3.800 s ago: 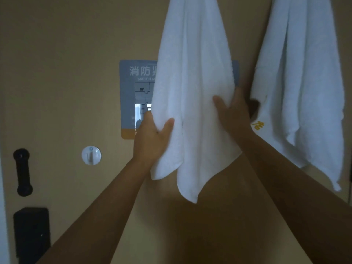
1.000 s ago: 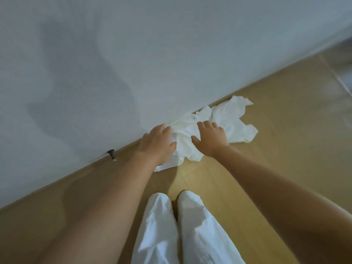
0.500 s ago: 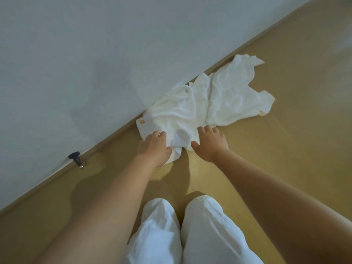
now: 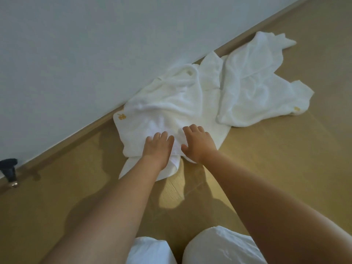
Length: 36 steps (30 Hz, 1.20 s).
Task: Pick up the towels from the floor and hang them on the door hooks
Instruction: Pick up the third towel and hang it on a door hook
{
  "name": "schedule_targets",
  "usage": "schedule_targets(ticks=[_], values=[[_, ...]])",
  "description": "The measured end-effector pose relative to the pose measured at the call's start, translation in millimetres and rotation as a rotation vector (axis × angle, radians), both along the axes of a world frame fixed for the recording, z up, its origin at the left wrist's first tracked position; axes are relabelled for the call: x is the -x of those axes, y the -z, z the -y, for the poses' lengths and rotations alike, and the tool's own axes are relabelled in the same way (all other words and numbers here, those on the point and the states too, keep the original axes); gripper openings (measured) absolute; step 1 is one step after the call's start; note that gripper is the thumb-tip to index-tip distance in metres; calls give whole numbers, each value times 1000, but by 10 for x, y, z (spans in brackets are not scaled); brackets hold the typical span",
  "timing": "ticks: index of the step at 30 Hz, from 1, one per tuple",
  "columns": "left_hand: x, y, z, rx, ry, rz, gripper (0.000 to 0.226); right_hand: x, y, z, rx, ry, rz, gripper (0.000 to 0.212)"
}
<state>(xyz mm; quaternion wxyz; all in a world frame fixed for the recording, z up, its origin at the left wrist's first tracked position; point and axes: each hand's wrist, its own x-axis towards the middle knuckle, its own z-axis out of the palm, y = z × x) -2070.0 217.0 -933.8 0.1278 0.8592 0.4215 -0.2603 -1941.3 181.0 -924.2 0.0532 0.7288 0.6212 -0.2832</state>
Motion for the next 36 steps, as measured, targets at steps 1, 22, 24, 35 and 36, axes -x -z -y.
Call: schedule_targets(ticks=[1,22,24,35,36], values=[[38,78,15,-19,1,6,54,-1,66,-18,0,-2,-13,43],[-188,-374,-356,-115,-730,874,29,-38,-124,-265,-240,126,-193,26],[-223,-518,-398,-157,-719,921,30,-50,-239,-345,-336,244,-281,15],[-266,-1962,-580,-329,-280,983,32,-174,-1504,-430,-493,441,-460,24],[-286,-2208,-577,-313,-251,986,33,-143,-1690,-421,-494,469,-493,23]])
